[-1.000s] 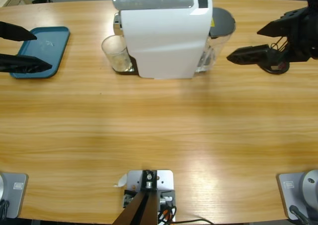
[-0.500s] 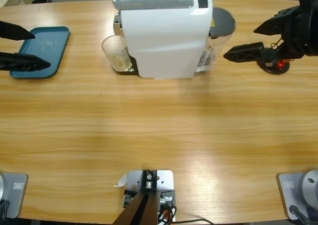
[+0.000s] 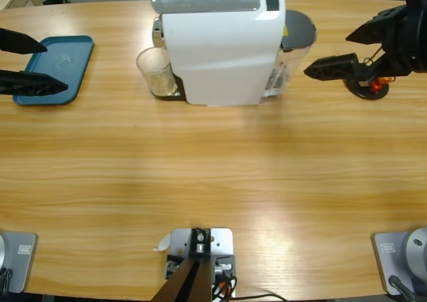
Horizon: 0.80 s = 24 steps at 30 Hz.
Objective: Pour coffee
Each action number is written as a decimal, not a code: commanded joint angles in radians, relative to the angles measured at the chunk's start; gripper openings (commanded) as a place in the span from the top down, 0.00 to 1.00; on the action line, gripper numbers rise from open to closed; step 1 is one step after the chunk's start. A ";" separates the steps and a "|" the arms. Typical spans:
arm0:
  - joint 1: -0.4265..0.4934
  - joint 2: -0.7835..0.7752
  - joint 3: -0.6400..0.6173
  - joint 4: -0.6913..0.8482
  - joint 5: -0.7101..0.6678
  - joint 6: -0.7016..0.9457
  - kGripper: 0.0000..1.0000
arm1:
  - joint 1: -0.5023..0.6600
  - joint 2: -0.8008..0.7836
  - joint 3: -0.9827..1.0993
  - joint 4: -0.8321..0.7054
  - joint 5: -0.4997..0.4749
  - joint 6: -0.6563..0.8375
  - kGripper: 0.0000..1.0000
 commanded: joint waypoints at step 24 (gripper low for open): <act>0.003 0.013 0.013 -0.009 -0.016 0.018 0.00 | 0.009 -0.041 0.009 0.032 -0.025 -0.009 0.00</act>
